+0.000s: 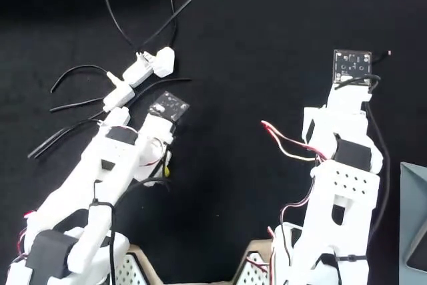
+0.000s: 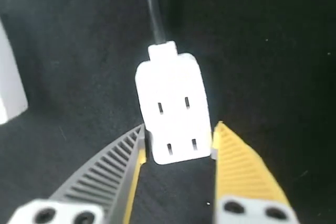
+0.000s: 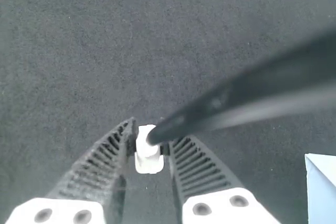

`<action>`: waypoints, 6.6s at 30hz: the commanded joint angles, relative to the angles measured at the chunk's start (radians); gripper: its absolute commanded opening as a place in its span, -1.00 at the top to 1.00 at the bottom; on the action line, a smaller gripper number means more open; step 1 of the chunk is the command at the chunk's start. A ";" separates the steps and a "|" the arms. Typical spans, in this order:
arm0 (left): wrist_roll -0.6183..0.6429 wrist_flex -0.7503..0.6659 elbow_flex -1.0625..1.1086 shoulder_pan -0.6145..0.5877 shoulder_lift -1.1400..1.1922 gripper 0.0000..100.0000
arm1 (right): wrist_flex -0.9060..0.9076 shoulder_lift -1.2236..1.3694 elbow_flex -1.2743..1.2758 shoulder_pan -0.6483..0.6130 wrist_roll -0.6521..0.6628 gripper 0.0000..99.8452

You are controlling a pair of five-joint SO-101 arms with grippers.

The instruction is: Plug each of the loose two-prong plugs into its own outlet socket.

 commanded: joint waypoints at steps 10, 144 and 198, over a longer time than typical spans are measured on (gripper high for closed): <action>-0.293 -0.109 -0.051 0.005 -0.018 0.61 | -0.015 -0.005 -0.008 -0.015 -0.005 0.98; 0.133 -0.055 0.476 -0.771 -0.895 0.92 | -0.542 0.596 0.065 -1.160 0.104 0.96; 0.140 0.015 0.031 0.001 -0.206 0.44 | 0.009 -0.275 0.243 -0.555 -0.203 0.97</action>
